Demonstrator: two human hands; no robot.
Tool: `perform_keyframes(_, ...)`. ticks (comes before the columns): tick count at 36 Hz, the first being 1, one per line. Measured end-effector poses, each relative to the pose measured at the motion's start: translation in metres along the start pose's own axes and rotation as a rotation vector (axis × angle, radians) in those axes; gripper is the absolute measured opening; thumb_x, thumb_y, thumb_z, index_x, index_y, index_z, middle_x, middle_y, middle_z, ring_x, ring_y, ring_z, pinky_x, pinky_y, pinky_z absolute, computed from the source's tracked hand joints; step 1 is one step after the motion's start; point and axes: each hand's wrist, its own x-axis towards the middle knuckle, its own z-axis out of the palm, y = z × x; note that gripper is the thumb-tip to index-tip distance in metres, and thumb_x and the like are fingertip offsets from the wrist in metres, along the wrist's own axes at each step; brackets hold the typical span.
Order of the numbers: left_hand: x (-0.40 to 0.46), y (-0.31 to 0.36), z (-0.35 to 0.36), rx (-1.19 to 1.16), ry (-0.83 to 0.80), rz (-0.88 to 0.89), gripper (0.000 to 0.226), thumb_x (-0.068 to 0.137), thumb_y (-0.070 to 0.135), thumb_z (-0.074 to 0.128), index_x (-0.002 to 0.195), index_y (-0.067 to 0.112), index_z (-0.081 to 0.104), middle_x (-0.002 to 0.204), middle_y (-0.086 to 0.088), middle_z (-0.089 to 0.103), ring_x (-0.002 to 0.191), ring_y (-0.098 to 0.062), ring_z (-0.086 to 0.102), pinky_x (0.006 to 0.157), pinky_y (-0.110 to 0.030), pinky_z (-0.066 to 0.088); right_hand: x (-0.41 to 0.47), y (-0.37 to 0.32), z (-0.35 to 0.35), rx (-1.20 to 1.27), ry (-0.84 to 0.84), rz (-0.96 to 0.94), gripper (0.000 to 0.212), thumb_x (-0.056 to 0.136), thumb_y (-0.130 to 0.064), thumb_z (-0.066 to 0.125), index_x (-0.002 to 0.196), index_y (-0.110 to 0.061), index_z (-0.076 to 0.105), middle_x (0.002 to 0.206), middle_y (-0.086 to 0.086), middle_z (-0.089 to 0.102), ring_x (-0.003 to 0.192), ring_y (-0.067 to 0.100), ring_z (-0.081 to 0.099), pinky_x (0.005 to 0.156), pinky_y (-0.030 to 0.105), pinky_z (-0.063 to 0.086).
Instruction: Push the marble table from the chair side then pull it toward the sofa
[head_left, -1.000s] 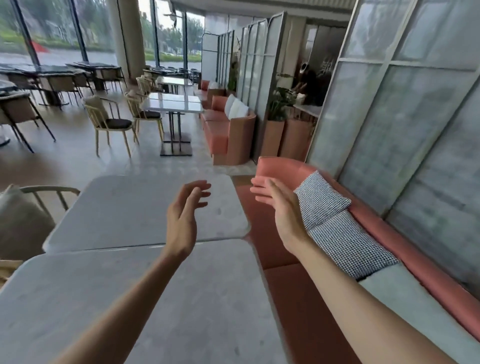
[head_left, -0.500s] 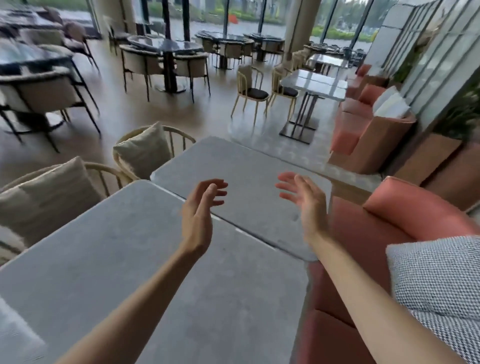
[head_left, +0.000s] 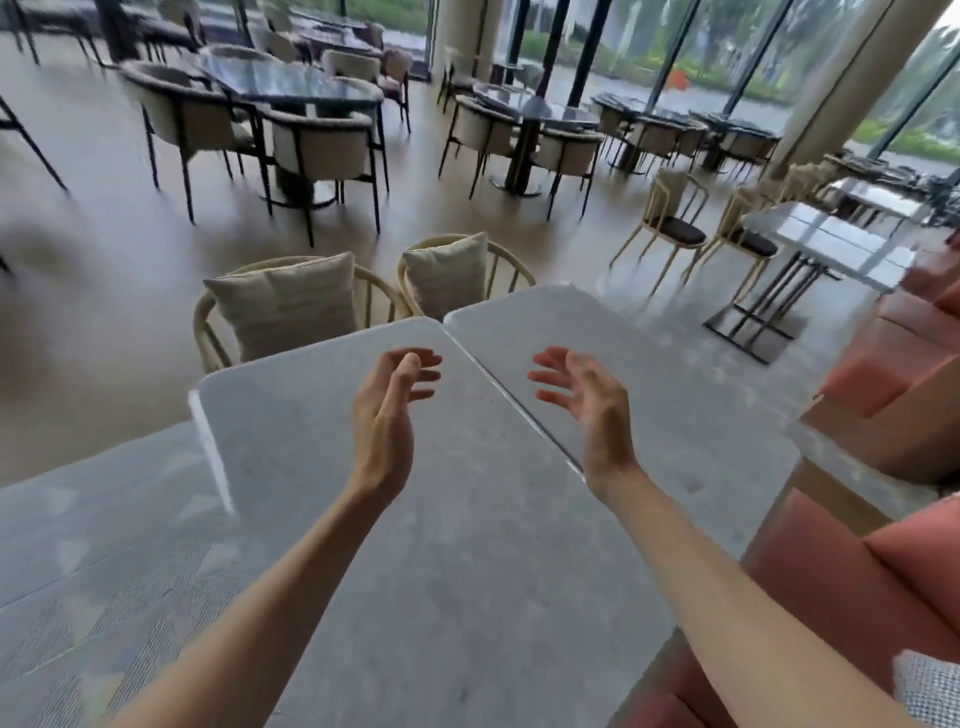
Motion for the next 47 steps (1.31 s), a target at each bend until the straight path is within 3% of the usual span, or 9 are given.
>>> perform_keyframes(11, -0.025, -0.012, -0.034, 0.084, 0.166, -0.046, 0.025, 0.106, 0.012, 0.039, 0.103, 0.007, 0.063, 0.099, -0.004, 0.071, 0.090, -0.024, 0.070, 0.084, -0.046, 0.057, -0.019, 0.016, 0.024, -0.013, -0.126, 0.034, 0.030, 0.093, -0.037, 0.047, 0.101, -0.020, 0.071, 0.101, 0.002, 0.074, 0.099, 0.024, 0.071, 0.088, 0.038, 0.055)
perform_keyframes(18, -0.017, -0.029, -0.012, 0.105, 0.221, -0.019, 0.034, 0.096, 0.031, 0.041, 0.104, 0.007, 0.063, 0.101, -0.007, 0.071, 0.092, -0.025, 0.070, 0.082, -0.041, 0.058, 0.012, 0.033, 0.006, -0.025, -0.208, 0.020, 0.031, 0.094, -0.039, 0.047, 0.103, -0.022, 0.070, 0.103, 0.000, 0.074, 0.099, 0.021, 0.071, 0.088, 0.036, 0.057)
perform_keyframes(25, -0.008, -0.066, 0.034, 0.176, 0.373, -0.065, 0.037, 0.094, 0.035, 0.041, 0.104, 0.007, 0.063, 0.101, -0.007, 0.071, 0.092, -0.024, 0.070, 0.081, -0.040, 0.058, 0.077, 0.078, -0.020, 0.042, -0.351, 0.092, 0.035, 0.093, -0.039, 0.044, 0.105, -0.017, 0.069, 0.112, 0.010, 0.071, 0.102, 0.027, 0.069, 0.092, 0.042, 0.055)
perform_keyframes(31, -0.022, -0.094, 0.054, 0.160, 0.534, -0.210, 0.035, 0.092, 0.028, 0.045, 0.102, 0.001, 0.065, 0.101, -0.018, 0.072, 0.094, -0.033, 0.069, 0.082, -0.046, 0.055, 0.103, 0.119, -0.030, 0.086, -0.470, 0.196, 0.035, 0.095, -0.036, 0.044, 0.108, -0.014, 0.068, 0.111, 0.009, 0.073, 0.101, 0.027, 0.070, 0.090, 0.042, 0.055)
perform_keyframes(33, -0.029, -0.104, 0.053, 0.153, 0.582, -0.246, 0.024, 0.098, 0.019, 0.046, 0.098, 0.005, 0.066, 0.100, -0.019, 0.072, 0.092, -0.032, 0.069, 0.083, -0.047, 0.054, 0.103, 0.132, -0.030, 0.099, -0.504, 0.219, 0.031, 0.100, -0.029, 0.043, 0.109, -0.013, 0.068, 0.111, 0.009, 0.073, 0.101, 0.028, 0.070, 0.089, 0.044, 0.054)
perform_keyframes(37, -0.047, -0.120, 0.043, 0.169, 0.677, -0.307, 0.025, 0.103, 0.011, 0.044, 0.096, 0.004, 0.066, 0.099, -0.020, 0.072, 0.089, -0.028, 0.068, 0.080, -0.042, 0.054, 0.098, 0.152, -0.026, 0.118, -0.529, 0.305, 0.028, 0.106, -0.018, 0.039, 0.108, -0.013, 0.067, 0.109, 0.012, 0.071, 0.098, 0.028, 0.068, 0.086, 0.040, 0.054)
perform_keyframes(41, -0.072, -0.142, 0.028, 0.127, 0.764, -0.405, 0.026, 0.102, 0.012, 0.044, 0.091, 0.006, 0.067, 0.094, -0.019, 0.070, 0.084, -0.027, 0.066, 0.075, -0.040, 0.053, 0.086, 0.176, -0.026, 0.148, -0.501, 0.455, 0.027, 0.106, -0.017, 0.038, 0.110, -0.008, 0.063, 0.111, 0.018, 0.068, 0.095, 0.030, 0.067, 0.083, 0.040, 0.053)
perform_keyframes(47, -0.143, -0.197, 0.011, 0.063, 0.858, -0.723, 0.025, 0.101, 0.015, 0.045, 0.093, -0.001, 0.062, 0.090, -0.020, 0.064, 0.079, -0.030, 0.060, 0.069, -0.039, 0.049, 0.040, 0.225, -0.053, 0.149, -0.365, 0.789, 0.028, 0.105, -0.023, 0.040, 0.111, -0.002, 0.057, 0.103, 0.017, 0.064, 0.081, 0.026, 0.064, 0.071, 0.036, 0.051)
